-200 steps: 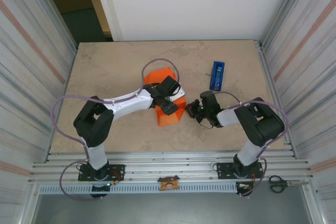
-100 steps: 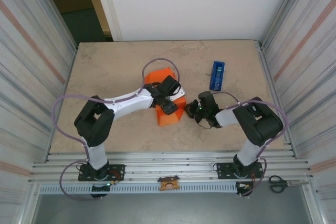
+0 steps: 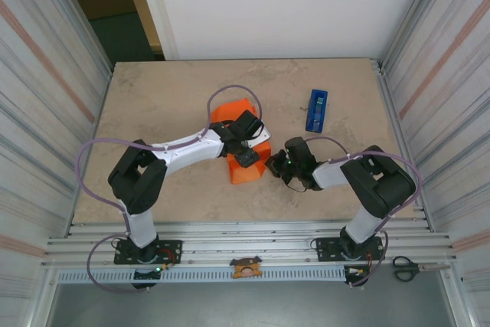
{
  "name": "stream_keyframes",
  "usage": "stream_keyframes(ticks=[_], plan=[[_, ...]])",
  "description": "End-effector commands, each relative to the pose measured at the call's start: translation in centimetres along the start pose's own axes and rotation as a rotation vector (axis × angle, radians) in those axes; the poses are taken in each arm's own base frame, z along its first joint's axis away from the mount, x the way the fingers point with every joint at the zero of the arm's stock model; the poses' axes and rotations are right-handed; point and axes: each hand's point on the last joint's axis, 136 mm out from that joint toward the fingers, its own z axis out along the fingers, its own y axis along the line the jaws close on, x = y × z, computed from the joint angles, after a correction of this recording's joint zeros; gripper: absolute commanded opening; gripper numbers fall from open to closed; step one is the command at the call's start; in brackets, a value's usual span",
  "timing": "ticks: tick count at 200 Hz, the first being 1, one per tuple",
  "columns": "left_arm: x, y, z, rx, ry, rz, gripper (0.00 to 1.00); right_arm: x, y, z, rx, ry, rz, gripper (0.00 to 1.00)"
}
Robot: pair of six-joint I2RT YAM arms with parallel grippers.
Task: Wrap the gift box in paper
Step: Fold the wrapping paper around the gift box.
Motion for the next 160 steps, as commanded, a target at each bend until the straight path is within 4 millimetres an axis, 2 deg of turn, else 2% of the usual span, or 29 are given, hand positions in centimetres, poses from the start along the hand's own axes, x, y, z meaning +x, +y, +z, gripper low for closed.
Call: stream_keyframes(ticks=[1, 33, 92, 132, 160], plan=[[4.1, -3.4, 1.8, 0.133, 0.153, 0.017, 0.77, 1.1, -1.1, -0.5, 0.028, 0.01, 0.03, 0.0], [4.0, -3.4, 1.8, 0.132, 0.154, 0.015, 0.77, 2.3, -1.0, -0.2, 0.028, 0.034, 0.023, 0.0], [4.1, -3.3, 1.7, 0.127, 0.154, 0.012, 0.77, 3.2, -0.6, 0.3, 0.018, 0.019, 0.039, 0.0], [4.1, -3.3, 1.6, 0.126, 0.151, 0.012, 0.77, 4.4, -1.2, 0.5, 0.018, 0.015, 0.048, 0.0], [4.1, -3.2, 1.5, 0.124, 0.15, 0.014, 0.77, 4.2, -0.4, -0.1, -0.028, -0.004, 0.047, 0.0]])
